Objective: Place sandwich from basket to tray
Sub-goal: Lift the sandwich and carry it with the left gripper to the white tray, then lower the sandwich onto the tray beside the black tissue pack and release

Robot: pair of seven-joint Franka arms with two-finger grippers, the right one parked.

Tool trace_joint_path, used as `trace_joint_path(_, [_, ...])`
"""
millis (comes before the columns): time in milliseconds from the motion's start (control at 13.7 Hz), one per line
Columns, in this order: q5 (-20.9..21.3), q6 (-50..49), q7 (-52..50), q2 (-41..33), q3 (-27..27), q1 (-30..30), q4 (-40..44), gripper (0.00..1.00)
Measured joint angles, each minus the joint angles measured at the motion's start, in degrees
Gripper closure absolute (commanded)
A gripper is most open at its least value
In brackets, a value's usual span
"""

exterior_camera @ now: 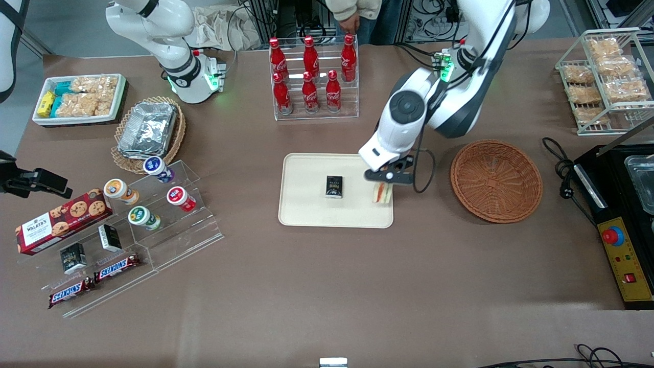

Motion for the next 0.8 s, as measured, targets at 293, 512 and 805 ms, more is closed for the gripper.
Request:
trace_joint_path(293, [0.0, 8.9, -0.7, 4.6, 0.1, -1.6, -2.5, 1.0])
trace_joint_path(512, [0.0, 13.7, -0.8, 4.9, 0.1, -2.2, -6.0, 0.98])
trace_joint_path(805, [0.0, 15.0, -0.8, 4.9, 0.3, -2.2, -7.0, 0.0])
